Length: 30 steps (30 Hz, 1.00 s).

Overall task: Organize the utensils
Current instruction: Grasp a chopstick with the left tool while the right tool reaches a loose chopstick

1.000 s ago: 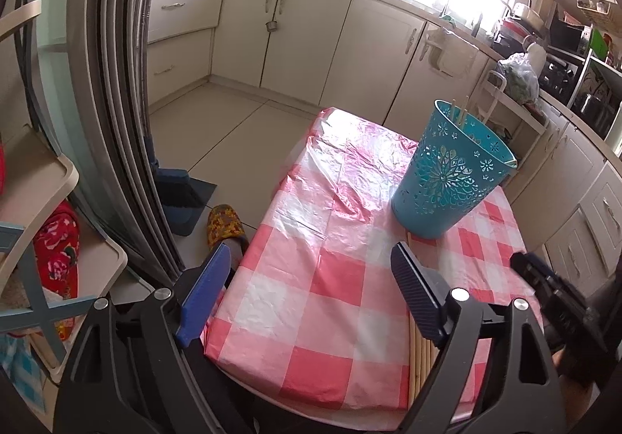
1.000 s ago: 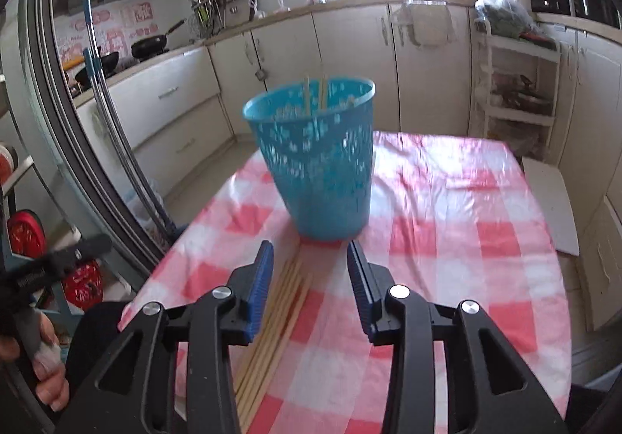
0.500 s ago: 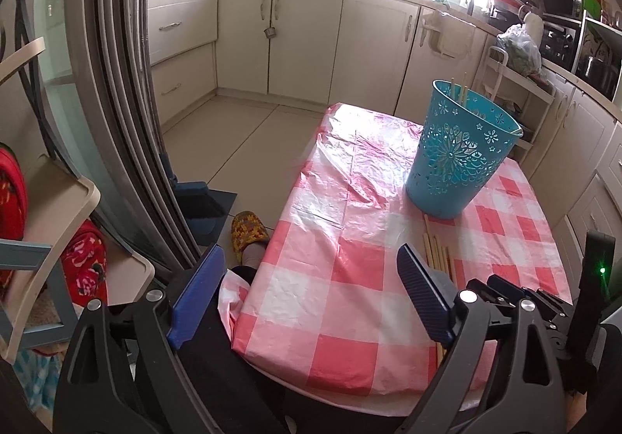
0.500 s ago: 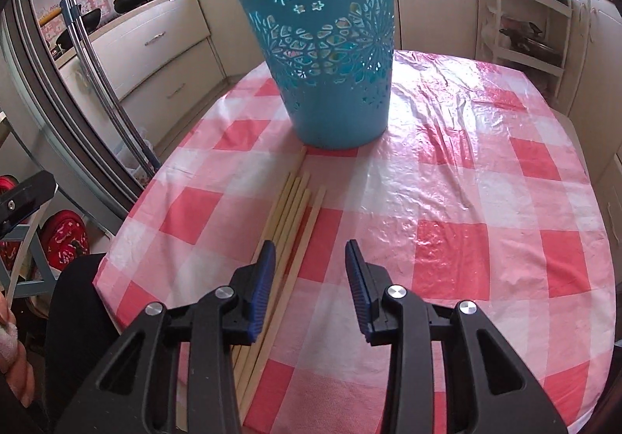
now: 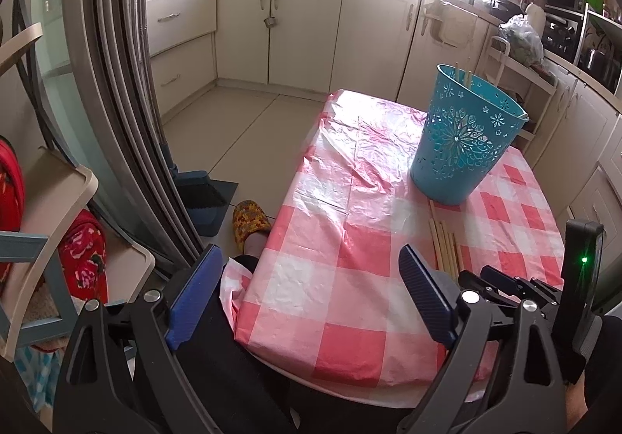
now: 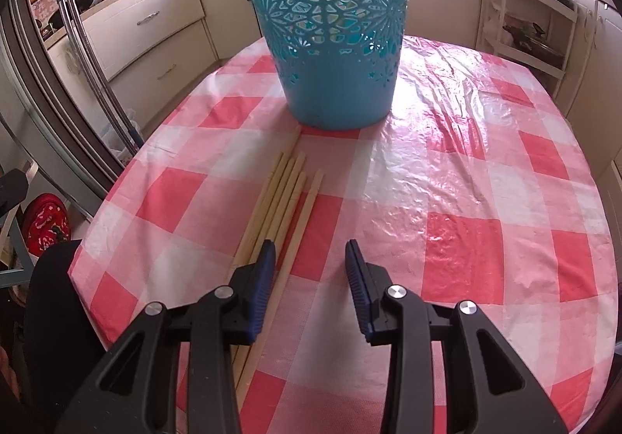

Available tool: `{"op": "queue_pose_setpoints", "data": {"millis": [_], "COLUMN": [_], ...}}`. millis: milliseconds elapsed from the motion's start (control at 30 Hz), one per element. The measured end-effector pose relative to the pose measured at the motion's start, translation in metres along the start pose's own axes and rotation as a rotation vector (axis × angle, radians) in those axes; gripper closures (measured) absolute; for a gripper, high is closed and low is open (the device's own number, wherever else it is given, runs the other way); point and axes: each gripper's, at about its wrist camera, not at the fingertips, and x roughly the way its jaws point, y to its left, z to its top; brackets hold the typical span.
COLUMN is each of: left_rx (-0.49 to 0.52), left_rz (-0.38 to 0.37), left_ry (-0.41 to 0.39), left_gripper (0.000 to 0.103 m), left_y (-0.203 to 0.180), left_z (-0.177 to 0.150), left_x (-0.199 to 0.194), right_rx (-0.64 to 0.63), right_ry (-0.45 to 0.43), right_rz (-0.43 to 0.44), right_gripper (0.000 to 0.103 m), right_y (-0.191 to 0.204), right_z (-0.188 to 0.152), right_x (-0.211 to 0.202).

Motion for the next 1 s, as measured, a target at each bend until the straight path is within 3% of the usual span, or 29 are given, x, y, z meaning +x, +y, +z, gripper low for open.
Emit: {"op": "queue_pose_setpoints", "data": {"millis": [233, 400, 500, 767, 1000], "left_rx": [0.006, 0.043, 0.079, 0.152, 0.22], "left_rz": [-0.002, -0.025, -0.057, -0.105, -0.04], "left_ry": [0.022, 0.071, 0.128, 0.223, 0.264], "left_gripper": [0.015, 0.015, 0.014, 0.015, 0.015], "left_y": [-0.002, -0.012, -0.026, -0.083, -0.112], "left_z": [-0.003, -0.005, -0.004, 0.005, 0.004], "left_x": [0.005, 0.014, 0.031, 0.096, 0.131], "right_rx": [-0.026, -0.097, -0.112, 0.018, 0.078], "right_ry": [0.011, 0.015, 0.02, -0.017, -0.027], "right_rz": [-0.025, -0.039, -0.053, -0.023, 0.037], "right_gripper": [0.066, 0.084, 0.085, 0.085, 0.085], "right_y": [0.001, 0.0, -0.011, -0.06, -0.07], "right_z": [0.002, 0.002, -0.002, -0.011, -0.008], "right_x": [0.003, 0.003, -0.003, -0.014, -0.013]}}
